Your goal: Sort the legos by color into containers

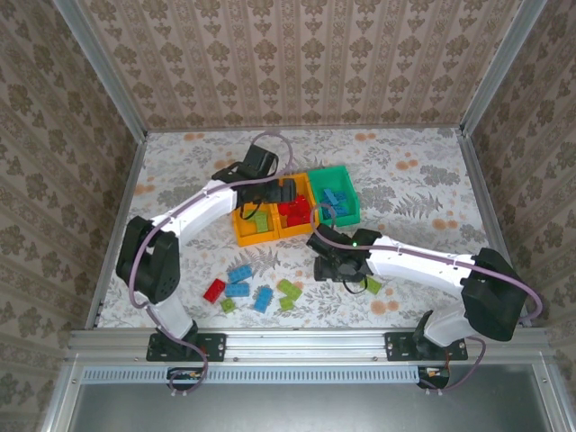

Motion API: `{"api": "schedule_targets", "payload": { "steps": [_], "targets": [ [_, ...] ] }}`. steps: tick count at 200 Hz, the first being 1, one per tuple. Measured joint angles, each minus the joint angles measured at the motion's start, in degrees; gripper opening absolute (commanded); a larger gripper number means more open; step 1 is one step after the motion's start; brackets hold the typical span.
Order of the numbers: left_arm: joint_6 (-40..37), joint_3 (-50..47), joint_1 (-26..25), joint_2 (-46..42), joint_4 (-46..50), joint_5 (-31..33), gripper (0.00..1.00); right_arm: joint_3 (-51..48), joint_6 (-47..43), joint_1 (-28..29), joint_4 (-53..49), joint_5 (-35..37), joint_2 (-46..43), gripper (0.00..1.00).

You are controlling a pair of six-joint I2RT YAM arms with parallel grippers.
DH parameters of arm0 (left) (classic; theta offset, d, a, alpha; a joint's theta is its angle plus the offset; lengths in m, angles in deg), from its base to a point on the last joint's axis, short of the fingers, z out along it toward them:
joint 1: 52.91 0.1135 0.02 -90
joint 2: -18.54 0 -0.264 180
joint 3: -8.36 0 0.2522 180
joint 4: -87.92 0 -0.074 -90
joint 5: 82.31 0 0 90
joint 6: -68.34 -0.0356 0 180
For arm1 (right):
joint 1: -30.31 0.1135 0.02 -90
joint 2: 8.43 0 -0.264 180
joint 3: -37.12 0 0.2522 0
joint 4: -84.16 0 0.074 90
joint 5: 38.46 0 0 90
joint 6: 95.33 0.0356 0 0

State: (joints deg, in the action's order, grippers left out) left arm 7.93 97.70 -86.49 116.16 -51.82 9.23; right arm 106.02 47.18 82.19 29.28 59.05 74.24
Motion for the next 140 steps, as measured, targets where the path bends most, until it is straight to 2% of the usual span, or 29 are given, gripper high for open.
{"api": "schedule_targets", "payload": {
  "steps": [25,60,105,140],
  "targets": [
    [1.0,-4.4,3.1,-4.5,0.0,1.2,1.0,5.4,-4.3,-1.3,4.0,-1.6,1.9,0.58],
    [1.7,-10.7,8.5,-11.9,0.6,4.3,1.0,18.2,-9.4,-2.8,9.8,-4.9,12.2,0.57],
    [2.1,-19.9,14.7,-21.1,3.0,7.4,1.0,36.0,-12.8,-3.8,10.7,-7.4,26.1,0.56],
    [2.8,-25.9,16.1,-26.1,5.3,7.4,1.0,45.8,-14.2,-4.8,9.5,-9.8,35.2,0.56]
  ]
}}
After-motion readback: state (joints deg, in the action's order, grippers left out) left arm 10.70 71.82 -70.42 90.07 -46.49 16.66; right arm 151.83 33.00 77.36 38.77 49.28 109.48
